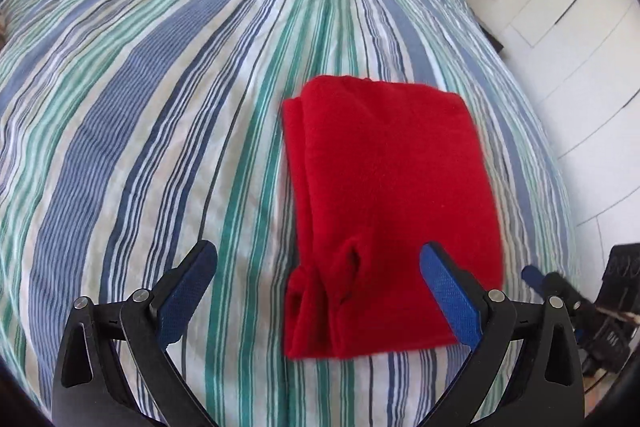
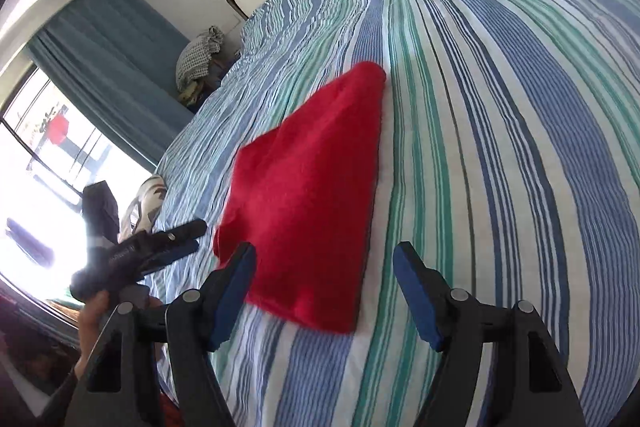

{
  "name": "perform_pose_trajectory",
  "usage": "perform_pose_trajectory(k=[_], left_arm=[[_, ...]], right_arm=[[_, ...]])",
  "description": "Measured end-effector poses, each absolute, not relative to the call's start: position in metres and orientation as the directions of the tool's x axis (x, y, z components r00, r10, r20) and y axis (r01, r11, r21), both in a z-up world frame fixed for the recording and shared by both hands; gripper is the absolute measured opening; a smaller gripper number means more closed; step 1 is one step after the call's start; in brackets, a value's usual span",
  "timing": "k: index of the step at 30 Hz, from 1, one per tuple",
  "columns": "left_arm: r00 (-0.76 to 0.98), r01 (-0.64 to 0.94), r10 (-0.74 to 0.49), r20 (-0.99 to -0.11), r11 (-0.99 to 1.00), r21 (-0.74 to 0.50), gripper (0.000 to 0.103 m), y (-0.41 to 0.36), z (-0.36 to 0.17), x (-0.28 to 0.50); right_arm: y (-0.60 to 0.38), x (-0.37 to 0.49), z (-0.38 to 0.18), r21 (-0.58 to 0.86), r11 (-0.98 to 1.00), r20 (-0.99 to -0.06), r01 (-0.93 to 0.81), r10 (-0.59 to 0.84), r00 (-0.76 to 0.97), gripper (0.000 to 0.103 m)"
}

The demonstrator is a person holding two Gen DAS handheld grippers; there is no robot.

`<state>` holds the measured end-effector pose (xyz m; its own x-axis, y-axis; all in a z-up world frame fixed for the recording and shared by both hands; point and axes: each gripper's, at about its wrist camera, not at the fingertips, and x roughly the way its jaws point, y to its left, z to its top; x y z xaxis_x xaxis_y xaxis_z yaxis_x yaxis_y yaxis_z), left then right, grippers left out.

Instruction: Fold small clothes

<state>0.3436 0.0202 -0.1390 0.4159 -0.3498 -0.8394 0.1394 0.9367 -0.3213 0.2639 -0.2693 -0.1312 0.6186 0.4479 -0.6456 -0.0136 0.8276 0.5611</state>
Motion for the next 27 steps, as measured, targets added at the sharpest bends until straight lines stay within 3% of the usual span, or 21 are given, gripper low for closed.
perform_pose_trajectory(k=[4,7,8,9,10,11,12,16,23,26,27], left_arm=[[0.364,0.113,-0.312,-0.878,0.95,-0.29,0.102,0.016,-0.163,0.365],[0.342,0.129,-0.286,-0.895,0.958,-0.257,0.102,0.008,-0.174,0.366],[0.353,0.148,-0.276,-0.894,0.96,-0.238,0.092,0.004,-0.173,0.364],[0.358,0.179,-0.289,-0.888,0.955,-0.238,0.062,-0.002,-0.172,0.362],[0.344,0.211,-0.321,-0.882,0.942,-0.26,0.045,-0.007,-0.17,0.36],[0.338,0.223,-0.334,-0.88,0.937,-0.27,0.023,-0.013,-0.167,0.358],[0.351,0.222,-0.311,-0.883,0.944,-0.244,0.021,-0.018,-0.162,0.357],[0.414,0.236,-0.305,-0.858,0.946,-0.222,0.019,-0.027,-0.128,0.353],[0.553,0.311,-0.402,-0.73,0.912,-0.267,0.019,-0.024,-0.027,0.349],[0.556,0.337,-0.417,-0.719,0.904,-0.264,0.02,-0.029,-0.012,0.349],[0.545,0.333,-0.407,-0.733,0.908,-0.255,0.026,-0.032,-0.018,0.35]], right_arm=[[-0.254,0.323,-0.158,0.621,0.783,-0.643,-0.033,0.534,0.548,0.071],[-0.238,0.344,-0.187,0.609,0.792,-0.689,0.032,0.51,0.515,0.072],[-0.229,0.346,-0.189,0.587,0.81,-0.697,0.015,0.496,0.518,0.069],[-0.218,0.346,-0.186,0.532,0.847,-0.72,-0.008,0.457,0.523,0.055],[-0.207,0.345,-0.182,0.472,0.881,-0.745,-0.028,0.416,0.521,0.044],[-0.199,0.344,-0.177,0.422,0.906,-0.762,-0.04,0.378,0.526,0.041],[-0.191,0.342,-0.169,0.375,0.926,-0.772,-0.053,0.343,0.535,0.036],[-0.173,0.337,-0.127,0.258,0.96,-0.749,-0.112,0.272,0.604,0.032],[-0.183,0.335,-0.022,0.244,0.954,-0.606,-0.176,0.292,0.74,0.032],[-0.192,0.341,-0.004,0.272,0.947,-0.585,-0.172,0.305,0.752,0.032],[-0.197,0.343,-0.008,0.29,0.943,-0.596,-0.16,0.31,0.741,0.033]])
